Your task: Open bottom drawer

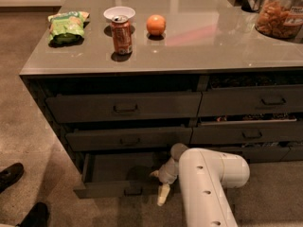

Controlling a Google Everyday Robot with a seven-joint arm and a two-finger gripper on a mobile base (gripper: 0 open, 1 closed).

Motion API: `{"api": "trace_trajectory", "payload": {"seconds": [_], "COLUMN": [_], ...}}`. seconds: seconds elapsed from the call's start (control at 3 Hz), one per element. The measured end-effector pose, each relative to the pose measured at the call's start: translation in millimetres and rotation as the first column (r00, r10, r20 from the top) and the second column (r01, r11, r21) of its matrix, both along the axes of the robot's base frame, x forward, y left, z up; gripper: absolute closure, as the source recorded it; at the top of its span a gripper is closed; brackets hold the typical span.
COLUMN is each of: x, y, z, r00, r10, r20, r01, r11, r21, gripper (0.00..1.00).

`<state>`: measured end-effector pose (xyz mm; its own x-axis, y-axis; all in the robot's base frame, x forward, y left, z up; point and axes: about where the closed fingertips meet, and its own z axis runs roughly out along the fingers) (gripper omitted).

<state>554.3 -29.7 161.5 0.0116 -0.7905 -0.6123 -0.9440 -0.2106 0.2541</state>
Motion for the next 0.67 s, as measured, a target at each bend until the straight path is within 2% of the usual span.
{"api": "trace_trajectory", "payload": {"seconds": [0.33,0.67], "x": [-23,-42], "y": [-13,-23], "z": [2,3], "r00": [0.9966,0.9938], "r10": [0.079,0.108], "r20": [-0.021,-0.028], "r01": [-0.078,-0.106], "r11": [0.996,0.993], "r21": [0.035,0.053], "gripper": [0.0,0.0]}}
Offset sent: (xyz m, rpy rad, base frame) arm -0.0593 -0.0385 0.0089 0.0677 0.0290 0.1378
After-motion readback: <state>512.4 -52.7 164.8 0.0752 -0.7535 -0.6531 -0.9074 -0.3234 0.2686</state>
